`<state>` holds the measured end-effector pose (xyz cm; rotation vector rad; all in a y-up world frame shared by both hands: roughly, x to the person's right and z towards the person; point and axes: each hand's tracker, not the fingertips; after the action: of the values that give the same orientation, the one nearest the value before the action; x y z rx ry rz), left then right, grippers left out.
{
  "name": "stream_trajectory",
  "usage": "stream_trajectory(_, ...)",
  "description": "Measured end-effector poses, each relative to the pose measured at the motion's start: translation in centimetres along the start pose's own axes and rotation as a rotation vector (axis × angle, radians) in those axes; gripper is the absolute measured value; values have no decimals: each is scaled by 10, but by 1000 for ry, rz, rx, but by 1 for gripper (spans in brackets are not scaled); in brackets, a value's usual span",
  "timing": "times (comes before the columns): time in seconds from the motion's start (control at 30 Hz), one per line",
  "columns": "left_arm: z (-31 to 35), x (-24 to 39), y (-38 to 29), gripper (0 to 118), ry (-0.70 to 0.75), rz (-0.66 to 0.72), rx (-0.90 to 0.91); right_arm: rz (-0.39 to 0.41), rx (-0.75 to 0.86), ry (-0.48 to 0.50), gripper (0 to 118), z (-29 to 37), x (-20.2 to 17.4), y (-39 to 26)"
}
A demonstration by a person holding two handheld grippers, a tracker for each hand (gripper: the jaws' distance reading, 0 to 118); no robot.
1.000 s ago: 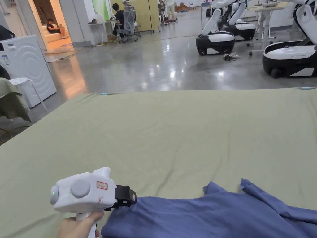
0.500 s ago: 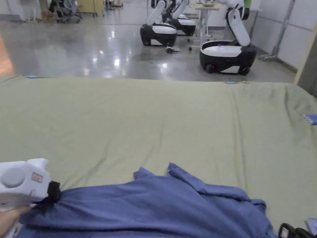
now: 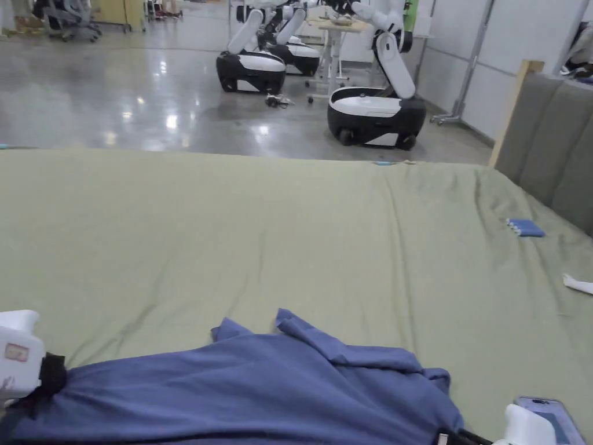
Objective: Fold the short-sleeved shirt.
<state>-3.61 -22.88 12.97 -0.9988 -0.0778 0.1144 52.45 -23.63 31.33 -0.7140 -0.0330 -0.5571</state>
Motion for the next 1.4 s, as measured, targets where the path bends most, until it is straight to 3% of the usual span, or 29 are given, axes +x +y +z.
stream_trajectory(0.03, 1, -2, 1, 10, -9, 6, 26, -6, 10, -21, 6, 3, -3, 1)
stream_trajectory(0.1, 19, -2, -3, 10, -31, 3, 91, 88, 75, -54, 6, 15, -12, 6)
stream_trajectory(0.23, 89, -7, -1, 8, -161, 66, 320, 183, 180, 16, 6, 50, -44, 30)
stream_trajectory(0.37, 163, -10, 11, 8, -195, 51, 506, 291, 284, 56, 6, 72, -86, 60)
stream_trajectory(0.53, 241, -21, 37, 8, -222, 52, 701, 389, 374, 91, 6, 91, -136, 111)
stream_trajectory(0.67, 279, -24, 62, 7, -194, 27, 784, 417, 437, 111, 6, 100, -162, 154)
stream_trajectory(1.07, 311, -7, 167, 6, -95, 3, 935, 490, 558, 111, 6, 96, -237, 285)
stream_trajectory(1.27, 299, 6, 234, 6, -61, 11, 932, 562, 587, 7, 6, 71, -275, 352)
stream_trajectory(1.4, 280, 11, 264, 6, -29, -5, 925, 588, 614, -9, 6, 53, -290, 376)
